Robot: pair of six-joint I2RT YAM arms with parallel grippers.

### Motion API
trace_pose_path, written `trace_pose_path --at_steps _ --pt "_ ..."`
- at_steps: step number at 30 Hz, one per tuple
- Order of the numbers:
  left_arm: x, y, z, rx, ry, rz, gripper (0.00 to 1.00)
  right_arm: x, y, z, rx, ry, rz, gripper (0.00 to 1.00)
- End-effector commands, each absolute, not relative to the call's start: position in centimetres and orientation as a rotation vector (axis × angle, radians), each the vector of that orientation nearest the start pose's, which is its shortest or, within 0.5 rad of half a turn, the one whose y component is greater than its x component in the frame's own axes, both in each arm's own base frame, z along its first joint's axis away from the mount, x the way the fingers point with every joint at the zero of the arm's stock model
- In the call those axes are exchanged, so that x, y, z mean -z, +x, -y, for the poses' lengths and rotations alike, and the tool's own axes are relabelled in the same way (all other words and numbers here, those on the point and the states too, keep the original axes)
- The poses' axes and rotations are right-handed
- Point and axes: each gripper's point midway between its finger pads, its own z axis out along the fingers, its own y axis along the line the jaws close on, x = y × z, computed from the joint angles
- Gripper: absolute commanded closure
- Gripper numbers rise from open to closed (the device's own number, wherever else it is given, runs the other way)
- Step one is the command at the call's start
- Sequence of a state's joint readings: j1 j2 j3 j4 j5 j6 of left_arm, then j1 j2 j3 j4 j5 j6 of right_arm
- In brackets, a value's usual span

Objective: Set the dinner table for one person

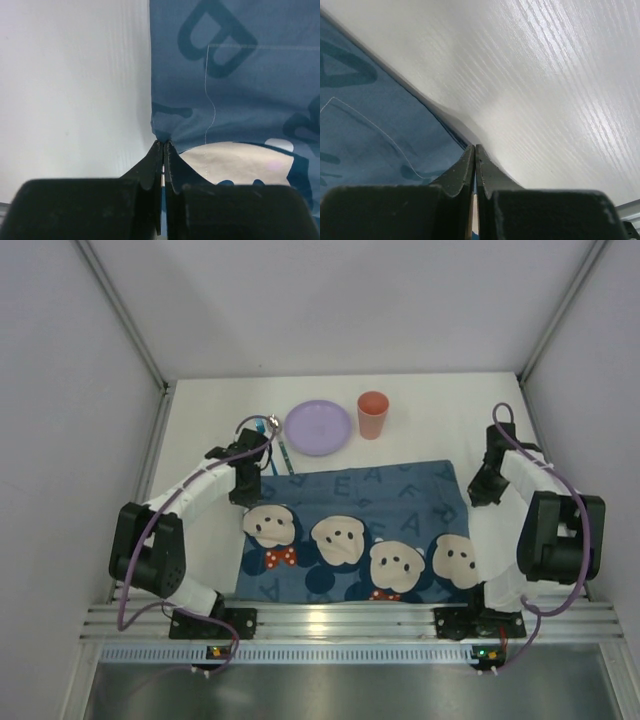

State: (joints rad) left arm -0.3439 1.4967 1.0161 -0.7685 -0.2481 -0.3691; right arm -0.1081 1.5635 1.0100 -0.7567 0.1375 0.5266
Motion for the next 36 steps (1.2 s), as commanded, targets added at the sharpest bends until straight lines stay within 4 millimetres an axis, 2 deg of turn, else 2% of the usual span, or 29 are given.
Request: trace_pose_path --at_steps 1,4,5,6,8,9,11,13,14,16,17,19,20,22,23,25,26,29,31,32,33,34,35,36 --pt "-7.9 31.1 5.9 -0.253 -0.086 -2.678 0.96 -6.0 30.1 3.7 0.070 0.921 -2.669 1.00" --pt "-7.3 32.0 5.9 -0.270 -0.112 -2.665 0.69 -6.0 31.1 2.2 -0.052 0.887 -2.677 1.00" --pt "-7.1 32.1 5.9 -0.268 -0.107 -2.666 0.45 -6.3 31.7 1.8 -0.076 0.861 -2.672 1.00" --pt "-7.2 32.5 6.2 -0.255 -0.108 -2.661 0.31 -6.3 31.8 1.8 -0.076 0.852 -2.681 1.00" --pt "-6.9 32.7 6.2 -0.272 -0.106 -2.679 0.10 -6.9 32.4 1.7 -0.085 0.832 -2.672 1.00" --pt "-7.5 33.2 6.2 -0.279 -0.123 -2.671 0.04 -7.2 32.6 1.7 -0.088 0.828 -2.666 1.00" --pt "-8.2 32.7 5.8 -0.310 -0.141 -2.689 0.02 -8.2 32.9 1.1 -0.146 0.807 -2.657 0.98" --pt "-10.2 33.1 6.0 -0.283 -0.184 -2.647 0.02 -9.9 33.1 0.6 -0.176 0.775 -2.624 0.83" --pt "-11.8 33.1 6.3 -0.233 -0.196 -2.608 0.02 -10.8 33.2 0.0 -0.199 0.752 -2.607 0.72" --pt "-13.9 33.5 7.6 -0.097 -0.179 -2.542 0.03 -12.9 33.5 -1.1 -0.268 0.709 -2.552 0.65" --pt "-14.1 33.9 7.9 -0.074 -0.164 -2.517 0.03 -13.8 33.7 -1.8 -0.305 0.687 -2.531 0.59" --pt "-14.1 34.5 8.5 -0.032 -0.161 -2.488 0.05 -14.5 34.2 -3.1 -0.390 0.654 -2.520 0.55" --pt "-13.1 34.6 8.9 -0.014 -0.150 -2.518 0.06 -14.9 34.5 -3.7 -0.415 0.635 -2.516 0.55" --pt "-12.0 34.9 9.3 -0.007 -0.149 -2.551 0.09 -14.7 35.0 -4.5 -0.467 0.620 -2.526 0.59" --pt "-10.4 34.9 9.7 -0.007 -0.147 -2.600 0.15 -14.3 35.4 -4.7 -0.482 0.622 -2.537 0.72" --pt "-8.3 35.4 10.1 -0.009 -0.140 -2.643 0.24 -13.8 35.8 -5.1 -0.509 0.616 -2.560 0.87" --pt "-7.7 35.6 10.3 -0.001 -0.133 -2.651 0.29 -13.2 36.3 -5.1 -0.511 0.623 -2.580 0.98" --pt "-5.8 36.5 11.0 0.021 -0.113 -2.666 0.40 -12.2 37.5 -5.6 -0.547 0.618 -2.612 1.00" --pt "-4.6 37.1 11.3 0.026 -0.106 -2.679 0.43 -12.4 38.7 -6.1 -0.571 0.594 -2.608 1.00" --pt "-4.4 37.7 11.4 0.031 -0.102 -2.670 0.44 -11.4 39.1 -6.4 -0.576 0.592 -2.634 1.00" --pt "-4.4 38.2 11.7 0.041 -0.100 -2.666 0.48 -11.3 39.4 -6.9 -0.605 0.583 -2.641 1.00" --pt "-3.4 38.4 11.6 0.030 -0.101 -2.684 0.50 -11.5 40.3 -7.2 -0.624 0.568 -2.629 1.00" --pt "-3.5 39.1 11.9 0.037 -0.097 -2.677 0.51 -10.5 40.6 -7.6 -0.640 0.567 -2.655 1.00" --pt "-3.1 39.3 11.9 0.037 -0.098 -2.682 0.55 -10.3 41.0 -8.1 -0.669 0.562 -2.658 1.00"
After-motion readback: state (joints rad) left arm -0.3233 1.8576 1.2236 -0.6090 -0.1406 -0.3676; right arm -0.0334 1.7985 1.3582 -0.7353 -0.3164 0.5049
